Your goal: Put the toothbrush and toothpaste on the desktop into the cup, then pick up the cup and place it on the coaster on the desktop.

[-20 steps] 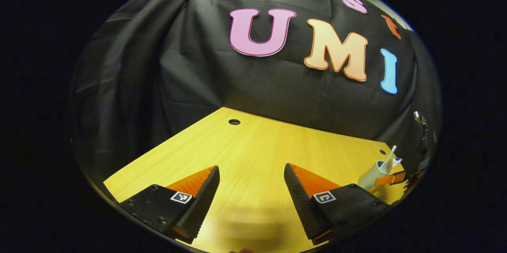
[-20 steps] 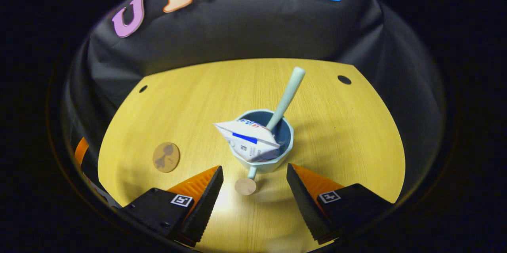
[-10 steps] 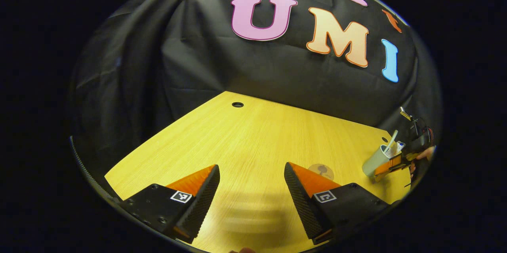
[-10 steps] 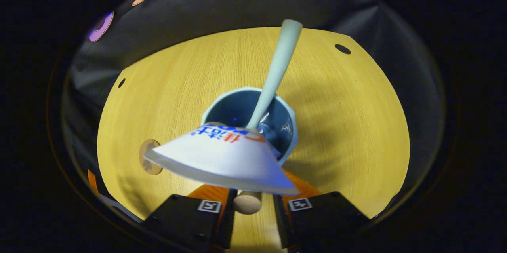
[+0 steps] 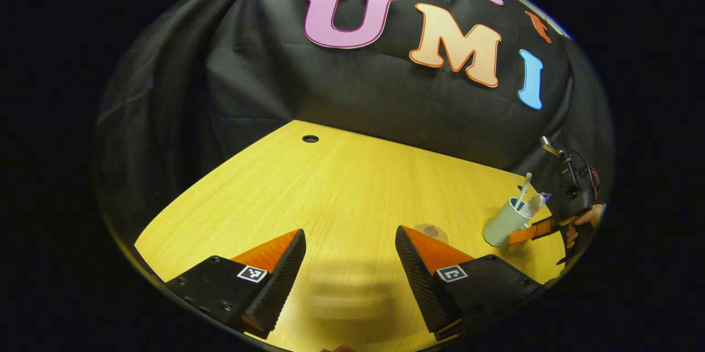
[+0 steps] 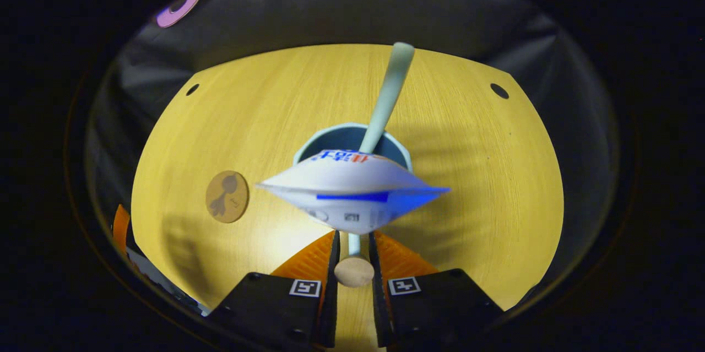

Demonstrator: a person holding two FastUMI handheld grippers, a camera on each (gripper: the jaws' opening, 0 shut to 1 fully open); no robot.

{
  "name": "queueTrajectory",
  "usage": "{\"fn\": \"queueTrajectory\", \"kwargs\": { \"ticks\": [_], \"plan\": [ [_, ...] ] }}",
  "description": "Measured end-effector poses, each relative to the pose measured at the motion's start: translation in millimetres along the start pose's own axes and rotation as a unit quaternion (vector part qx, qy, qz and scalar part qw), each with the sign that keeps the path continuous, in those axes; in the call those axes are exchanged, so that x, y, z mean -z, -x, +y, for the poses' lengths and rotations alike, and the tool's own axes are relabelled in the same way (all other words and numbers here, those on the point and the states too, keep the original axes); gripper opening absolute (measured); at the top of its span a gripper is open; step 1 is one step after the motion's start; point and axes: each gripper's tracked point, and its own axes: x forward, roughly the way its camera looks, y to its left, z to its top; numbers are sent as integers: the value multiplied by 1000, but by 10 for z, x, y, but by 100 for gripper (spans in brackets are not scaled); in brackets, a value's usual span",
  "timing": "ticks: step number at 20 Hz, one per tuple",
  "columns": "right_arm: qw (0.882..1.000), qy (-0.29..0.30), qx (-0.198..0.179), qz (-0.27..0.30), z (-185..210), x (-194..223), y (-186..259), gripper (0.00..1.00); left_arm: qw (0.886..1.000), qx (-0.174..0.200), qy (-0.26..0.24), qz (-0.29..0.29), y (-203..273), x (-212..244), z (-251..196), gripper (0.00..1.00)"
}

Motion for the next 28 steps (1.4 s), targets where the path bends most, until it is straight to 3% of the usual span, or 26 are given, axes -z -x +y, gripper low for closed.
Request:
{"fn": "queueTrajectory", "kwargs": {
  "ticks": [4, 7, 14, 20, 24, 28],
  "plan": [
    [998, 46, -24, -18, 177, -27, -76, 25, 1000, 5, -7, 2, 37, 0, 22, 95],
    [996, 82, -22, -28, 89, -51, -60, 22, 1000, 2, -8, 1, 66, -1, 107, 95],
    [995, 93, -21, -39, 105, -71, -15, 13, 1000, -9, 4, -1, 154, 30, 319, 95],
    [988, 113, -28, -103, 85, -133, 57, 6, 1000, -11, 6, -1, 201, 69, 382, 95],
    [983, 110, -30, -143, 96, -249, 250, 6, 1000, -8, 11, -2, 198, 87, 378, 95],
    [985, 103, -32, -134, 92, -235, 197, 6, 1000, -4, 14, 1, 195, 115, 373, 95]
  ]
}}
